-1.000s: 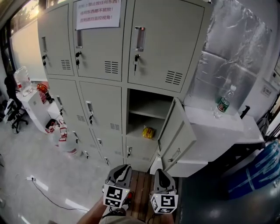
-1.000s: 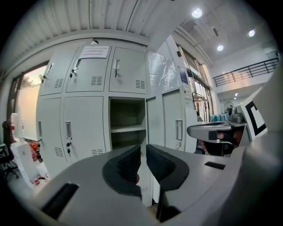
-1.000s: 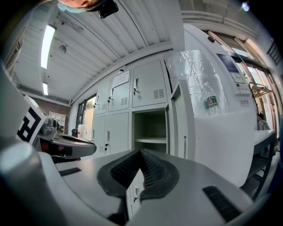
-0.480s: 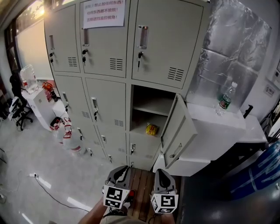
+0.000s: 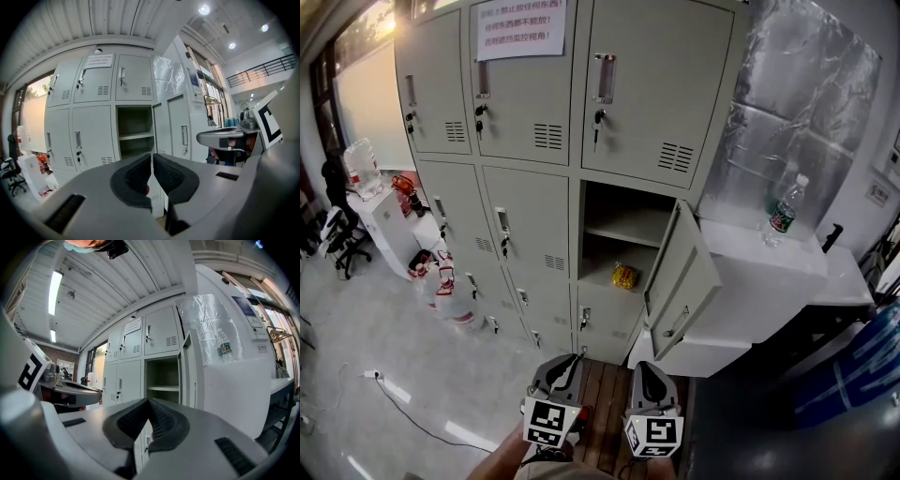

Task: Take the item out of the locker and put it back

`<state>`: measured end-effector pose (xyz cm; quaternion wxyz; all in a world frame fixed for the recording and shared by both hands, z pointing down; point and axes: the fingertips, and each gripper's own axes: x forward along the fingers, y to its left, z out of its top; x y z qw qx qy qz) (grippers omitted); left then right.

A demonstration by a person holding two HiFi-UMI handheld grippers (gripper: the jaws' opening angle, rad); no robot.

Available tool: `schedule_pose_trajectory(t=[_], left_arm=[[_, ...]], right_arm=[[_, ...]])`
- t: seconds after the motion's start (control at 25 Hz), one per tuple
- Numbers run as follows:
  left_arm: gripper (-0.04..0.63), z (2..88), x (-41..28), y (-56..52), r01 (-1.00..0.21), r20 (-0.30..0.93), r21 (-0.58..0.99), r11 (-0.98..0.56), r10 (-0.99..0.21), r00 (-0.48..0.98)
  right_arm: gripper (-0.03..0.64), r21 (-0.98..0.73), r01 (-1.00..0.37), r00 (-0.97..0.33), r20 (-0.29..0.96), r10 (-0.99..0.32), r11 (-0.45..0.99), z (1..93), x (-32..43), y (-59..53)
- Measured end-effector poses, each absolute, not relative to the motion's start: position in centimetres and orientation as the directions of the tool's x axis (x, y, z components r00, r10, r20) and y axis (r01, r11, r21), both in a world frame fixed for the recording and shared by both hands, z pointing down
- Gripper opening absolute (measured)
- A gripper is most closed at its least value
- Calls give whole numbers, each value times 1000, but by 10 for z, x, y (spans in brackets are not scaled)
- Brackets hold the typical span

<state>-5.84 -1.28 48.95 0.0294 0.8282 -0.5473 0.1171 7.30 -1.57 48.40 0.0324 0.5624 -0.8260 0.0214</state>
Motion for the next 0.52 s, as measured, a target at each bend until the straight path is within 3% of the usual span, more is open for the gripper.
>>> schedule_pose_trajectory(t=[0.52], left_arm=[[37,492,-55,-13,-911,231,-85,-404,-897,377]], right_arm=[[17,2,-929,-368,84,-926,370,486,73,-16]])
